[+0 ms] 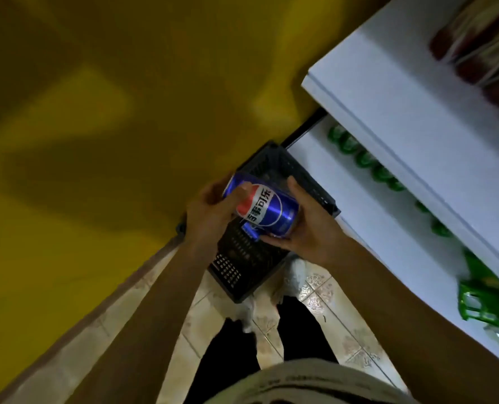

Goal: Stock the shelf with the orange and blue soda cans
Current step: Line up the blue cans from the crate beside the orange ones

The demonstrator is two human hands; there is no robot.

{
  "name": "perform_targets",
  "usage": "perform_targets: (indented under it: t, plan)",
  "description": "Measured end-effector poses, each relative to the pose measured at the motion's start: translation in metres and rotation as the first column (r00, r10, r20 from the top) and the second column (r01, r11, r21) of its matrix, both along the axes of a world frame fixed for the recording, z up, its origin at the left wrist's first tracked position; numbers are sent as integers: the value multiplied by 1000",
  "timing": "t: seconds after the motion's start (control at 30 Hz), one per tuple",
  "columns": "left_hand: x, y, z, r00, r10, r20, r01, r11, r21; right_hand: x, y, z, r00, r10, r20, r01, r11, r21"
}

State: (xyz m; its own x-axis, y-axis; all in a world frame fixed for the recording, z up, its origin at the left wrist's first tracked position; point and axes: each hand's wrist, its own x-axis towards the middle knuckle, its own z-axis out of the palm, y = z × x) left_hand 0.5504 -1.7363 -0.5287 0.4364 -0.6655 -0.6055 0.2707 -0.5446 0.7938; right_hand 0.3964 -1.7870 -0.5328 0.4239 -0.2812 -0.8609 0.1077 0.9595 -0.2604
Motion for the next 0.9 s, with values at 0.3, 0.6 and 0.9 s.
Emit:
perform_targets:
  t: [0.3, 0.6, 0.9]
  plan:
    - [-58, 49, 103, 943, -281, -180, 247, 950, -188, -34, 126, 90, 779, -594, 199, 601, 799, 31]
    - [-159, 110, 156, 764, -643, -57, 615, 752, -239, -118, 229, 142, 693, -705, 151, 718, 656, -231]
    - [-331, 128, 231, 474, -862, 179, 832, 373, -411, -264, 290, 193, 600, -800, -31, 458, 374, -806]
